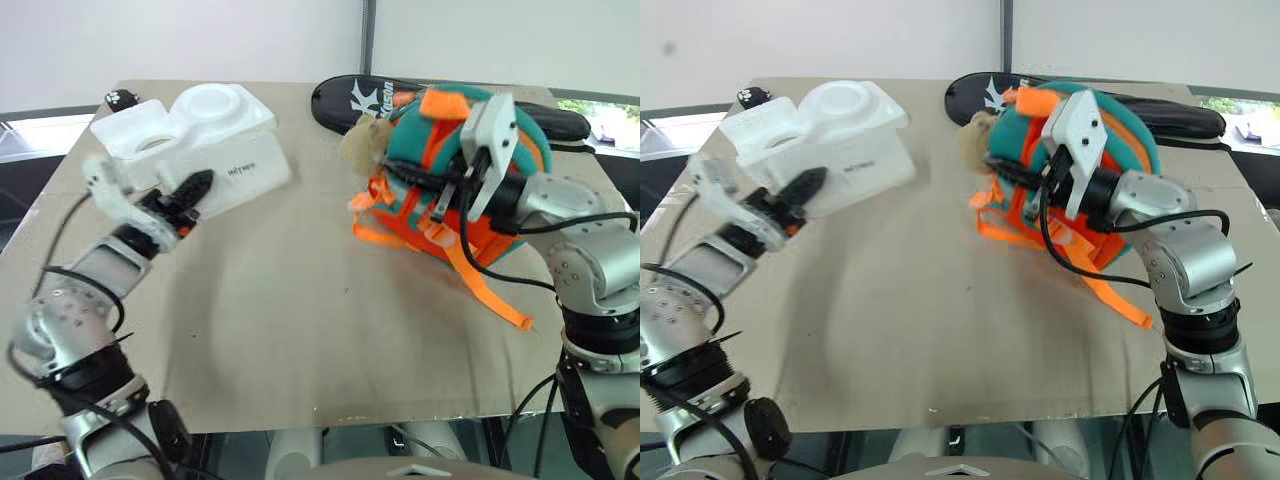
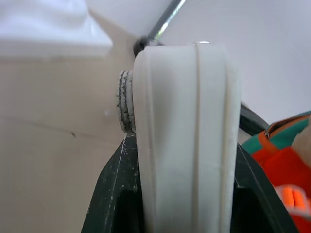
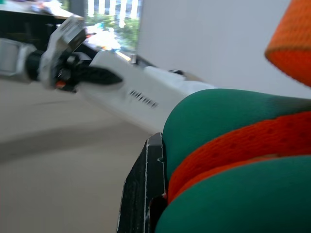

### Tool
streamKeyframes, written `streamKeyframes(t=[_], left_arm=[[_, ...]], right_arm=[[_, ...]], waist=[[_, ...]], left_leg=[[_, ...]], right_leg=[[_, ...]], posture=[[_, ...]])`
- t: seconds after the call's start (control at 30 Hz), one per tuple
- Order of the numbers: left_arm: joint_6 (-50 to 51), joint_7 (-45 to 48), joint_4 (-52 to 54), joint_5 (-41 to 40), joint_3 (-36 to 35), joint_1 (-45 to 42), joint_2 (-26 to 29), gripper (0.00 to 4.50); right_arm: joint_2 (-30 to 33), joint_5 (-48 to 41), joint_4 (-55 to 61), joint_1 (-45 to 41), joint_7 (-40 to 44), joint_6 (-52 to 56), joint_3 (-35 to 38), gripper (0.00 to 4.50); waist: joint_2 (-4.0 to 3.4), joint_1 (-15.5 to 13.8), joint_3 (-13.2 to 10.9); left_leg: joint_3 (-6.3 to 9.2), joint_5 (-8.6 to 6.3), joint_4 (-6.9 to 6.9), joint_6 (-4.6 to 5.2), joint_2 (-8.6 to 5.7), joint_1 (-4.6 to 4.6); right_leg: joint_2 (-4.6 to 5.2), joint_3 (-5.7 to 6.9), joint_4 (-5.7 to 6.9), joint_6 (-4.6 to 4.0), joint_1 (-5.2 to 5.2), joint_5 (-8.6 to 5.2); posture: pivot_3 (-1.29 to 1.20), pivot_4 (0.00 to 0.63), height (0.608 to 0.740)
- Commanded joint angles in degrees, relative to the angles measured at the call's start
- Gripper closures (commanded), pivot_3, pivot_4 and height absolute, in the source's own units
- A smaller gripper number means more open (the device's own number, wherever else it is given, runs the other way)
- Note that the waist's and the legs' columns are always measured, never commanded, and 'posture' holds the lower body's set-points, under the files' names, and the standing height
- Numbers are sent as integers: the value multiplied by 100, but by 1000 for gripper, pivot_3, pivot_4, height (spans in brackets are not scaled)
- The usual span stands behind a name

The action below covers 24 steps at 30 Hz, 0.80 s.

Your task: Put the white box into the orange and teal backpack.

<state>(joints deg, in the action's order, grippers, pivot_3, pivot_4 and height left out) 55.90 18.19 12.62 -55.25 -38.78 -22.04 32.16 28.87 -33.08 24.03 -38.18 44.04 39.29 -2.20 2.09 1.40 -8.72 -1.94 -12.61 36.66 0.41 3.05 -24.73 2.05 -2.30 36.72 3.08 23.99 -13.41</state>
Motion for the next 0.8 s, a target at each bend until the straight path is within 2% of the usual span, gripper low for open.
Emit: streamKeyframes(t=[0.03,0.1,0.23,0.4,0.5,0.63,0.73,0.8], left_arm=[[-316,767,636,-305,-52,159,439,3479],[-345,1154,690,-508,-39,225,611,3479],[-298,1908,864,-1024,127,202,929,3479],[-460,2689,987,-1060,579,165,1287,3479],[-356,2950,941,-1220,736,152,1428,3479],[-770,3691,921,-680,1253,197,1697,3479],[-1554,4564,1057,188,1979,242,1997,3479],[-1799,4630,999,466,2377,30,1937,3479]], right_arm=[[250,-1217,643,-19,478,488,445,4474],[431,-1520,734,23,652,622,506,4474],[830,-989,637,344,992,169,242,4474],[1057,-1525,531,561,1422,139,776,4474],[1238,-1400,453,743,1602,-74,875,4474],[1360,-1273,352,870,1594,-276,929,4474],[1329,-1207,360,967,1477,-360,917,4474],[1262,-1228,393,1000,1302,-340,914,4474]], waist=[[0,-40,0],[0,-71,0],[2,-77,1],[0,-71,-1],[0,-87,-2],[0,-82,-2],[0,-93,-1],[-2,-105,-2]], left_leg=[[0,0,4,0,0,3],[2,0,11,0,1,7],[7,0,22,1,2,8],[6,0,29,1,2,9],[12,0,30,2,3,7],[10,0,30,2,2,8],[10,0,32,2,2,9],[8,0,33,2,2,11]], right_leg=[[0,0,2,0,-4,0],[-1,1,8,-1,-6,0],[-3,8,7,-2,-13,-1],[-6,3,8,-1,-17,-1],[-8,11,7,-1,-19,-1],[-7,9,7,-1,-20,-1],[-9,9,7,-1,-20,-2],[-9,7,7,-3,-23,-3]], posture=[[0,150,740],[0,150,740],[0,150,740],[0,150,740],[0,150,740],[0,150,740],[0,150,740],[0,150,740]])
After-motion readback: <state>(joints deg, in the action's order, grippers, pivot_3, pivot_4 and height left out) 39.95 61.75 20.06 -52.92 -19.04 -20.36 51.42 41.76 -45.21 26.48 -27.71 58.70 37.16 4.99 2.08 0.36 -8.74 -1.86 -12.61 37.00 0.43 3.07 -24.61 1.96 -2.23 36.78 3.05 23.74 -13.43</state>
